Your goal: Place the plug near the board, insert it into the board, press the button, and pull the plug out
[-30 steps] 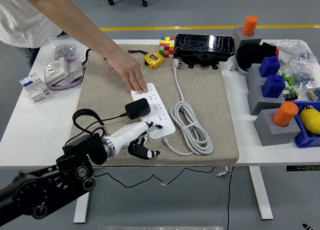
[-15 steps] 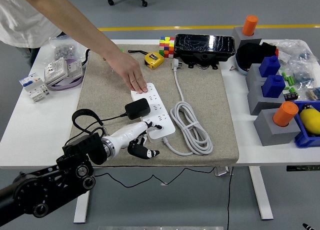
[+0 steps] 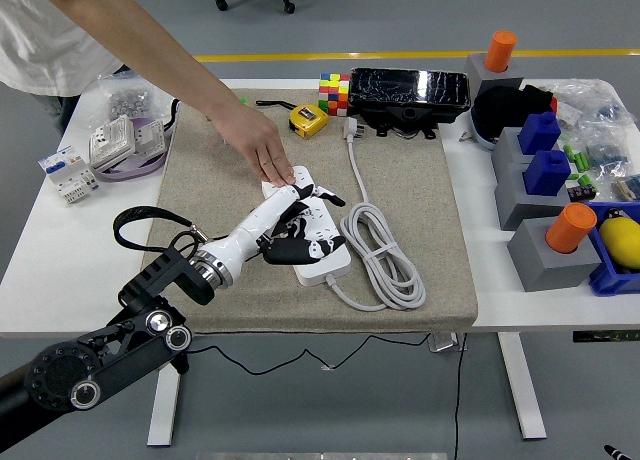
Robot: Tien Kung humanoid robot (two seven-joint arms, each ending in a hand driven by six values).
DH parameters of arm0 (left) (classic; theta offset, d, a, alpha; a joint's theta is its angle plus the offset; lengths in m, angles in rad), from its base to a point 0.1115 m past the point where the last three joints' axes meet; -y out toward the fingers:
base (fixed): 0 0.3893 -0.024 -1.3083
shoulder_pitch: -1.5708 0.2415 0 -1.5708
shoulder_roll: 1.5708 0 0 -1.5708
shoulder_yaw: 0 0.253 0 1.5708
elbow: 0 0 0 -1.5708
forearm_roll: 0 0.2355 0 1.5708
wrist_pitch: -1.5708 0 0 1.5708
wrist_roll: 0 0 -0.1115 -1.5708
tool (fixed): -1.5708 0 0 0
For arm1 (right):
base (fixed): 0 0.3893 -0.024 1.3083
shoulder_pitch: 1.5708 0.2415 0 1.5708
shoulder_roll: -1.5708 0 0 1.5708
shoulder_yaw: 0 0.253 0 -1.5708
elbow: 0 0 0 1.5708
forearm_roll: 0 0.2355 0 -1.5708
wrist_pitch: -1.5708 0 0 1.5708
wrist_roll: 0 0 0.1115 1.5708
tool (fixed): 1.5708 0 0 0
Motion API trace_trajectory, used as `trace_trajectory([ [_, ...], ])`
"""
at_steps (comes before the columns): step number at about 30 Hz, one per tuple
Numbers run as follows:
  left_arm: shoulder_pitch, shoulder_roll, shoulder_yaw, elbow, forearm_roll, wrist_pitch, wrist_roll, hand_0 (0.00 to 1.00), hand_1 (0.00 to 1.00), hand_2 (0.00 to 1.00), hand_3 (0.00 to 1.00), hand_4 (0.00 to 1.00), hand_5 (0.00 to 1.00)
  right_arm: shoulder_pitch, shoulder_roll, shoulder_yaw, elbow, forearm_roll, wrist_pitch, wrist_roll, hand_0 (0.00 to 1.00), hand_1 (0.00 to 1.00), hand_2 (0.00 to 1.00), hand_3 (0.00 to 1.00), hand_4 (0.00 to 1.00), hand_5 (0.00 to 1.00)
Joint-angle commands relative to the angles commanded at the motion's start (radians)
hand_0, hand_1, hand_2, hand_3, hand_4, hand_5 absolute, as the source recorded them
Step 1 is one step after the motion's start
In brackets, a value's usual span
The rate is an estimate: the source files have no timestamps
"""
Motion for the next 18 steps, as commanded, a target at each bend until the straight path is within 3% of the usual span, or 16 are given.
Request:
trace_trajectory([
  [15,0.002,0.002,-0.001,0.000,0.020,-0.029,0.063,0.091,0.063,0.135,0.651,0.761,0.217,-0.001,-0.002,-0.004,0.000,0.002,0.000,0.000,0.539,0.639,0.654,0.556,0.896,0.418],
  [16,0.001,0.002,-0.002,-0.002,0.027,-0.041,0.082,0.095,0.064,0.134,0.710,0.760,0.226,0.000,-0.003,-0.005,0.000,0.002,0.000,0.000,0.537,0.639,0.654,0.556,0.896,0.418],
  [18,0.001,0.004,-0.004,-0.009,0.044,-0.077,0.134,0.095,0.064,0.134,0.710,0.760,0.226,-0.001,-0.004,-0.005,0.000,0.002,0.000,-0.001,0.537,0.639,0.654,0.556,0.896,0.418],
])
